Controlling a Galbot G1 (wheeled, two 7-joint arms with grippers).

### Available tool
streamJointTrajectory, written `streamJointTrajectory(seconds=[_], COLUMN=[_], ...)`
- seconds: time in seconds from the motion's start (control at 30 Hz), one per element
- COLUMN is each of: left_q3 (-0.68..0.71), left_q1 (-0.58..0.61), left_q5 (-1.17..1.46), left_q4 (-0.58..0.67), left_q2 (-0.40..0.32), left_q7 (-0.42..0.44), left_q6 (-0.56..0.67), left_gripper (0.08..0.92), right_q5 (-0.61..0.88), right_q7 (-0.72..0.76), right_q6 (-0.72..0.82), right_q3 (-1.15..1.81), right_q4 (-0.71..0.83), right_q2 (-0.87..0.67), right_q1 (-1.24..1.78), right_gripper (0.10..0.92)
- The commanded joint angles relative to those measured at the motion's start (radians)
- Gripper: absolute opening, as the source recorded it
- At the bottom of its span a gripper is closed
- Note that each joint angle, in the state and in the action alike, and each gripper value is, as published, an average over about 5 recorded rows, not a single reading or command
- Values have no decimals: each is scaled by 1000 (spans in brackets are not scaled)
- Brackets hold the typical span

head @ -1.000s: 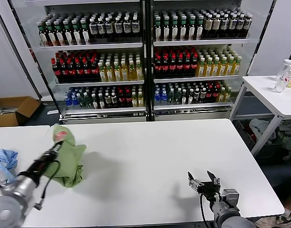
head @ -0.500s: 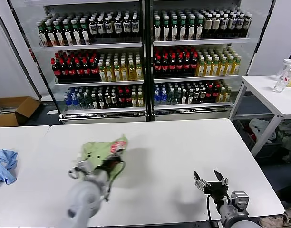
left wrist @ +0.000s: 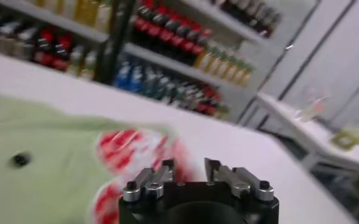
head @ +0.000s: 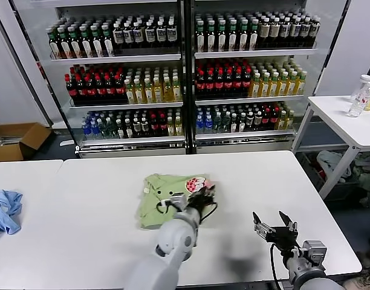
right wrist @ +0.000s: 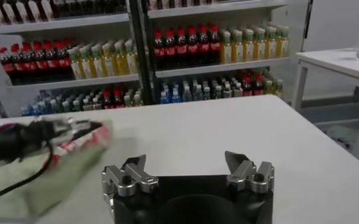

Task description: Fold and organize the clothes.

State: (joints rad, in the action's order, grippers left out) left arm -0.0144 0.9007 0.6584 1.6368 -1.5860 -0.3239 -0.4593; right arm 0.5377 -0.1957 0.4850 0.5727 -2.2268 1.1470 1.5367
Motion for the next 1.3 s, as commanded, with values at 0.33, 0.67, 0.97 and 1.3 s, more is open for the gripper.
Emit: streamJointTrajectory(seconds=[0.33,0.67,0.97,1.3], left_q3=[-321,-485,-483,-473], left_q1=[295,614,666,672], left_q5=[-186,-252,-274,-269], left_q4=[375,537,546,553], left_q2=[210,258,242,259], left_q7=[68,80,77,73], left_q6=[185,242,265,267], left_gripper=[711,822,822,822], right_q5=[12,-54,22,39], right_q7=[-82,-148,-135,-127], right_q6=[10,-6,20,11], right_q3=[-373,-499,-540,-507], right_q4=[221,548,663,643], right_q2=[62,192,261,226], right_q1=[-381,-644,-677,-635], right_gripper=[823,823,769,488])
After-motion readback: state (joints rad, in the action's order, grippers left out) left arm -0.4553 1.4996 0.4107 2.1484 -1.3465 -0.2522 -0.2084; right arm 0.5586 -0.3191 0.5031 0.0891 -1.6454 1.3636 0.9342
